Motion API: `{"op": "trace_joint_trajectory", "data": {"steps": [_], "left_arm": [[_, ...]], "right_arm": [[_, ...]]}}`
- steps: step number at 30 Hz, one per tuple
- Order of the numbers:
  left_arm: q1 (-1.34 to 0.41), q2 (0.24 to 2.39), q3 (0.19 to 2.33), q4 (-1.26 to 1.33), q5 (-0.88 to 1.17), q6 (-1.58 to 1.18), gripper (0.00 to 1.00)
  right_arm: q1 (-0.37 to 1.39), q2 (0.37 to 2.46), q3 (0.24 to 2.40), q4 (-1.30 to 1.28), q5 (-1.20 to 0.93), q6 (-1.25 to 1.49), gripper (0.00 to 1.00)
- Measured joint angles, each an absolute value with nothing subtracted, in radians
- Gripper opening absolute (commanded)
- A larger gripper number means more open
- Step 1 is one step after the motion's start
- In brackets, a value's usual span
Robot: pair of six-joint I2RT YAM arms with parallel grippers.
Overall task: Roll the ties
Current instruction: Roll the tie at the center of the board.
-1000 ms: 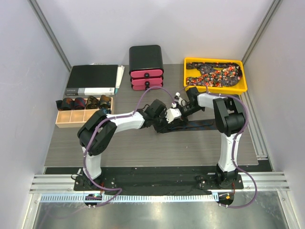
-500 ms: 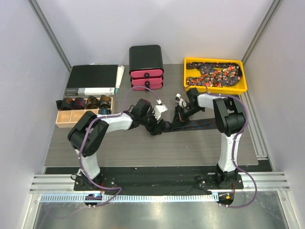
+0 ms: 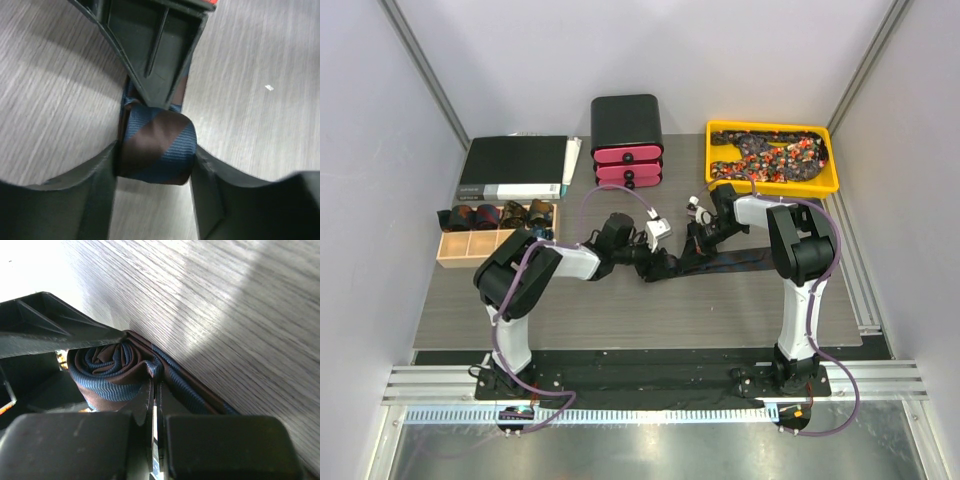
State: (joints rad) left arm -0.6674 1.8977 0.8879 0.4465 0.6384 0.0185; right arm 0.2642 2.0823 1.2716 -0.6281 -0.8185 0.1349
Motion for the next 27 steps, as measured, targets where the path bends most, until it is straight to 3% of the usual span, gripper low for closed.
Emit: {"op": "trace_joint_trajectory", "data": {"steps": [2, 11, 20, 25, 27], "left_arm": [[-0.672, 1.91, 0.892, 0.453, 0.626, 0.043, 0.44], [-0.71, 1.919, 0.931, 0.406, 0.57, 0.119, 0.51], [-0.723, 1.954, 0.949, 0.439, 0.561, 0.105, 0.49], [-0.73, 1.974, 0.975, 0.439, 0.561, 0.094, 0.42], [-0.732, 1.98, 0.987, 0.429, 0.559, 0.094, 0.32]], "right_arm": [[0.265, 2.082, 1.272, -0.628, -0.818, 0.135, 0.01], [0.267, 2.082, 1.272, -0.628, -0.818, 0.135, 0.01], [0.267, 2.082, 1.267, -0.621, -0.822, 0.141, 0.01], [0.267, 2.082, 1.264, -0.616, -0.823, 0.154, 0.01], [0.267, 2.082, 1.262, -0.614, -0.825, 0.158, 0.01]]}}
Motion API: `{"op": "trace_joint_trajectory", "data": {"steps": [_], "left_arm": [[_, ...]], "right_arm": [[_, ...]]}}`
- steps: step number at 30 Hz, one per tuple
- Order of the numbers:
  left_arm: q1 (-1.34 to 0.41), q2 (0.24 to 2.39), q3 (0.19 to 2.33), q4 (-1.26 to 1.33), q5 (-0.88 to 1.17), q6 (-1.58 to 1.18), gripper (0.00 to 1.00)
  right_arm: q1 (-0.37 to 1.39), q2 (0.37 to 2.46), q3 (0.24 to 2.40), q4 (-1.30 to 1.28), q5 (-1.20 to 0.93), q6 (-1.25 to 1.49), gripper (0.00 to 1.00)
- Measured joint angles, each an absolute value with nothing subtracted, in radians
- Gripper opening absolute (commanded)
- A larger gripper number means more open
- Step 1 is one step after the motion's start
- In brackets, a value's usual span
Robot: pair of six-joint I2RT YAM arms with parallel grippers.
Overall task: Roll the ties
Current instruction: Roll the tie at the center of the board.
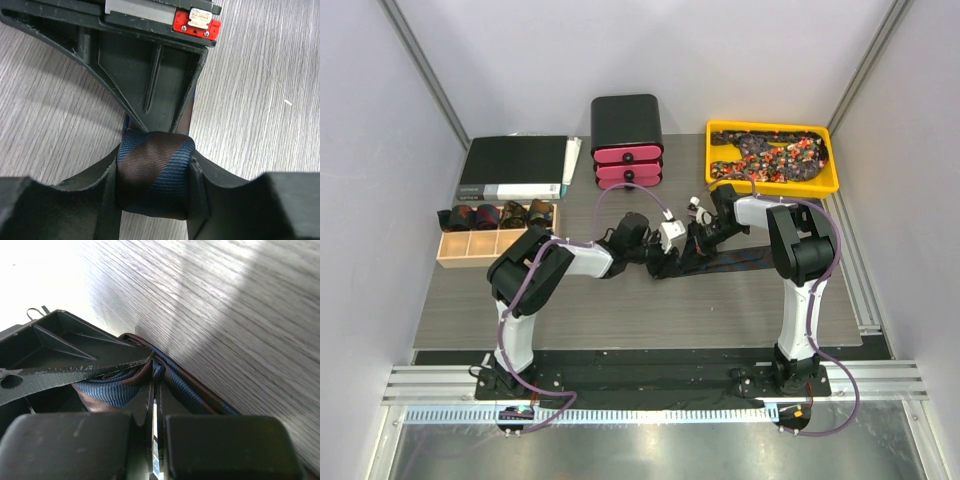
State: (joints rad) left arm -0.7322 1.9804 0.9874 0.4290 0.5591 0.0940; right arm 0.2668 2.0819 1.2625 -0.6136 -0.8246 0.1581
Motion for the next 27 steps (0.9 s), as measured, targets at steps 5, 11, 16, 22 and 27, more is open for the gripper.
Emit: {"op": "trace_joint_trajectory", "data": {"steps": [5, 11, 16, 22, 27], "left_arm": [[-0.739, 1.981, 1.029, 0.339, 0.542, 0.124, 0.14], [-0.763, 1.981, 1.112, 0.16, 0.487, 0.209, 0.03], [-0.793, 1.988, 1.173, 0.041, 0.416, 0.26, 0.0], [-0.81, 2.006, 1.228, -0.035, 0.381, 0.288, 0.0], [-0.813, 2.014, 1.246, -0.058, 0.372, 0.3, 0.0]], "right_arm": [[0.266, 2.081, 1.261, -0.612, -0.826, 0.165, 0.01], [0.266, 2.08, 1.265, -0.618, -0.824, 0.163, 0.08], [0.274, 2.08, 1.297, -0.667, -0.797, 0.133, 0.2], [0.267, 2.084, 1.349, -0.754, -0.754, 0.089, 0.27], [0.243, 2.088, 1.372, -0.795, -0.746, 0.077, 0.29]]}}
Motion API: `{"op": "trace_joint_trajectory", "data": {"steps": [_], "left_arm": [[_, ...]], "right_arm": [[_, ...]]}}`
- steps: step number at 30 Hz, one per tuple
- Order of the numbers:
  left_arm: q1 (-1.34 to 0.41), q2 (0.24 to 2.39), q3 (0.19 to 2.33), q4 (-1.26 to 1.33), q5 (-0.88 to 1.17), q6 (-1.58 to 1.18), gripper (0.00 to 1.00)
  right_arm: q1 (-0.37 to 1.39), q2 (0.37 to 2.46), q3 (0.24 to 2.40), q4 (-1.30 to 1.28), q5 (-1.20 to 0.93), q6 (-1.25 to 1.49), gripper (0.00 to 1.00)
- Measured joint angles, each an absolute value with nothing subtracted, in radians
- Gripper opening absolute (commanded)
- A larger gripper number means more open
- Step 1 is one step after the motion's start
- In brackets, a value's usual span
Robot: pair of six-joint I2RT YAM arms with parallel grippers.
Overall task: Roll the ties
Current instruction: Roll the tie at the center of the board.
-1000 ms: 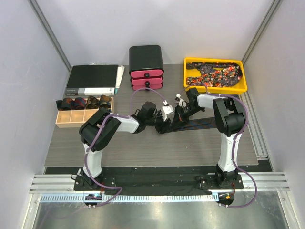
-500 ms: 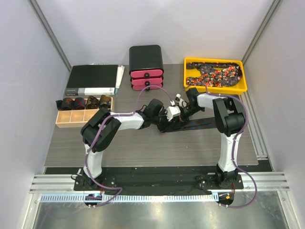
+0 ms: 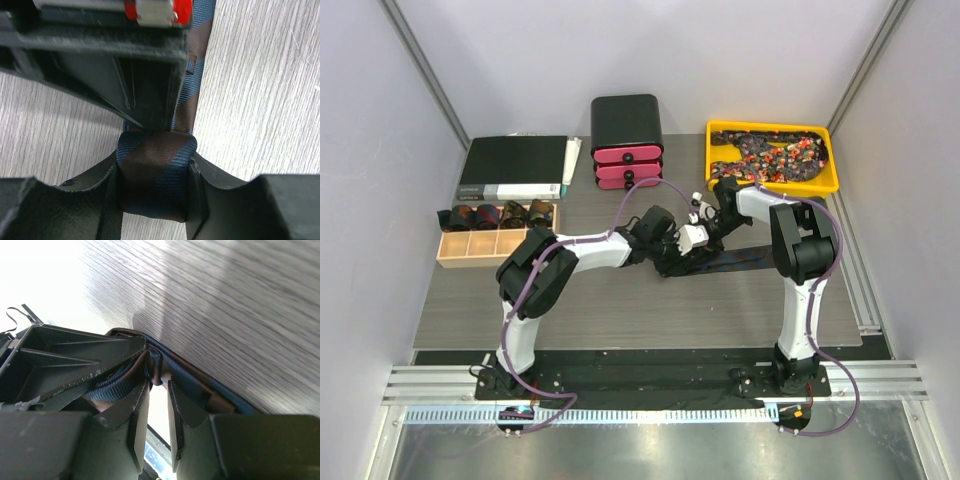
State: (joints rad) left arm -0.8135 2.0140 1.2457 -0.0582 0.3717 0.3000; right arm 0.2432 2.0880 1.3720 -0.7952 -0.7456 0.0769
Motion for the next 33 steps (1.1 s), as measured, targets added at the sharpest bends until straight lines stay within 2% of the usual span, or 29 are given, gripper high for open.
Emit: {"op": "trace_joint_trajectory", "data": {"steps": [5, 8, 11, 20, 23, 25, 27, 30, 32, 33], "left_arm": [[-0.817, 2.026, 1.273, -0.093, 0.367, 0.317, 0.0], [-0.818, 2.032, 1.287, -0.11, 0.367, 0.323, 0.01], [-0.818, 2.038, 1.301, -0.128, 0.367, 0.327, 0.01], [-0.821, 2.067, 1.354, -0.166, 0.368, 0.341, 0.01], [-0.821, 2.071, 1.358, -0.168, 0.368, 0.341, 0.02], [-0.821, 2.072, 1.359, -0.169, 0.369, 0.345, 0.02], [-0.821, 2.072, 1.36, -0.17, 0.37, 0.349, 0.03], [-0.823, 2.072, 1.36, -0.173, 0.367, 0.355, 0.06], [-0.823, 2.072, 1.36, -0.173, 0.368, 0.356, 0.18], [-0.823, 2.071, 1.36, -0.173, 0.368, 0.356, 0.29]], "right_arm": [[0.21, 2.088, 1.384, -0.812, -0.769, 0.078, 0.32], [0.178, 2.088, 1.386, -0.813, -0.809, 0.077, 0.44], [0.138, 2.086, 1.386, -0.814, -0.868, 0.072, 0.51], [0.137, 2.048, 1.34, -0.806, -0.993, 0.051, 0.53], [0.169, 2.048, 1.323, -0.785, -0.994, 0.046, 0.47], [0.184, 2.048, 1.309, -0.765, -0.986, 0.038, 0.23], [0.188, 2.048, 1.301, -0.752, -0.976, 0.028, 0.09], [0.183, 2.048, 1.288, -0.74, -0.982, 0.032, 0.01], [0.179, 2.048, 1.283, -0.736, -0.986, 0.032, 0.01], [0.177, 2.048, 1.282, -0.736, -0.988, 0.031, 0.01]]}}
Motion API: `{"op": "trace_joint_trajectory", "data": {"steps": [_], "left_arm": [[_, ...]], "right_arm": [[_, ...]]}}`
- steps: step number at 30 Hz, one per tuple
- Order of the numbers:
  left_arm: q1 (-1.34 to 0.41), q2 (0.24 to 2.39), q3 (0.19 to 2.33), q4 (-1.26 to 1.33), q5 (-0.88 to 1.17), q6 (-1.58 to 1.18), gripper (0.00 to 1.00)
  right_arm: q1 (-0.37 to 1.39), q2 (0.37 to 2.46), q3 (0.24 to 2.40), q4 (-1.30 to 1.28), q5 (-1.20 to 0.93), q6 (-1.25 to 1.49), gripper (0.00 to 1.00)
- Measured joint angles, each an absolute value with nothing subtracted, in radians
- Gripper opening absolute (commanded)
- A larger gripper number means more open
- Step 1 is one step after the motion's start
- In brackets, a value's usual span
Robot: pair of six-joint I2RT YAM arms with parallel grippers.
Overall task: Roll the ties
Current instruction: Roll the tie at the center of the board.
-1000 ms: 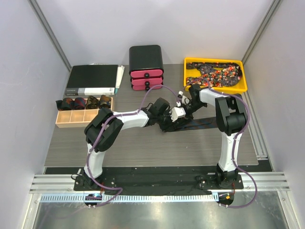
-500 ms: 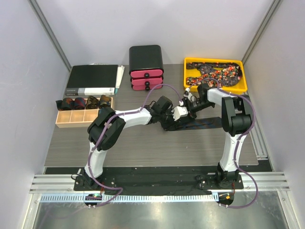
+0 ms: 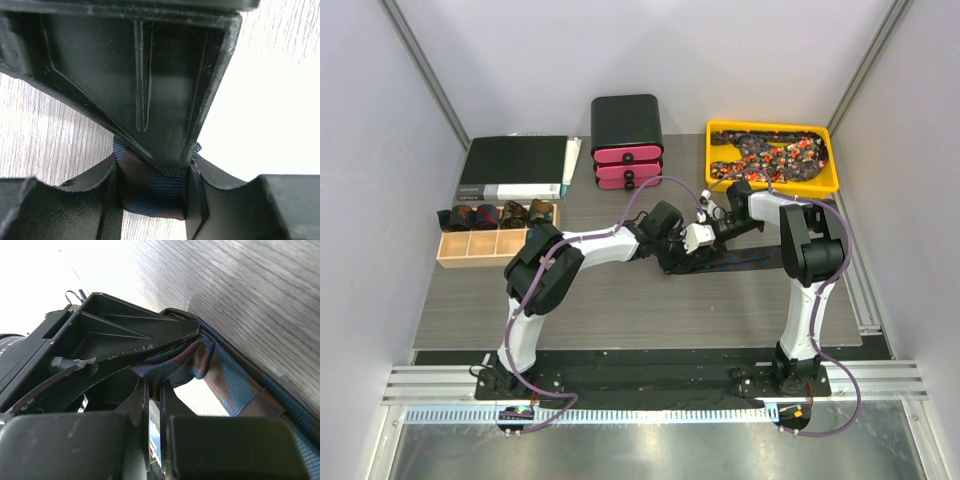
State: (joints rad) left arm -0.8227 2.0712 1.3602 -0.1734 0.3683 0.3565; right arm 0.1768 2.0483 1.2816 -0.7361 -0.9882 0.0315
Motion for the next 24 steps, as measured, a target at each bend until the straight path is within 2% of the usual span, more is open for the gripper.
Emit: {"op": "trace_joint_trajectory", "data": {"steps": [3, 6, 8, 11, 18, 24], "left_arm": [[-0.812, 2.067, 1.352, -0.165, 0.38, 0.357, 0.43], [-0.797, 2.048, 1.313, -0.123, 0.416, 0.356, 0.5], [-0.781, 2.019, 1.269, -0.104, 0.453, 0.348, 0.6], [-0.746, 1.946, 1.184, -0.12, 0.506, 0.316, 0.99], [-0.672, 1.692, 0.998, -0.12, 0.517, 0.182, 1.0], [-0.628, 1.407, 0.789, 0.155, 0.551, 0.079, 1.0]], "right_arm": [[0.17, 2.048, 1.275, -0.731, -0.996, 0.028, 0.01], [0.163, 2.052, 1.269, -0.726, -1.008, 0.022, 0.01], [0.161, 2.065, 1.262, -0.732, -1.016, 0.011, 0.01], [0.14, 2.098, 1.258, -0.74, -1.017, -0.011, 0.01], [0.117, 2.135, 1.247, -0.744, -0.997, -0.041, 0.01], [0.117, 2.136, 1.248, -0.747, -0.996, -0.046, 0.01]]}}
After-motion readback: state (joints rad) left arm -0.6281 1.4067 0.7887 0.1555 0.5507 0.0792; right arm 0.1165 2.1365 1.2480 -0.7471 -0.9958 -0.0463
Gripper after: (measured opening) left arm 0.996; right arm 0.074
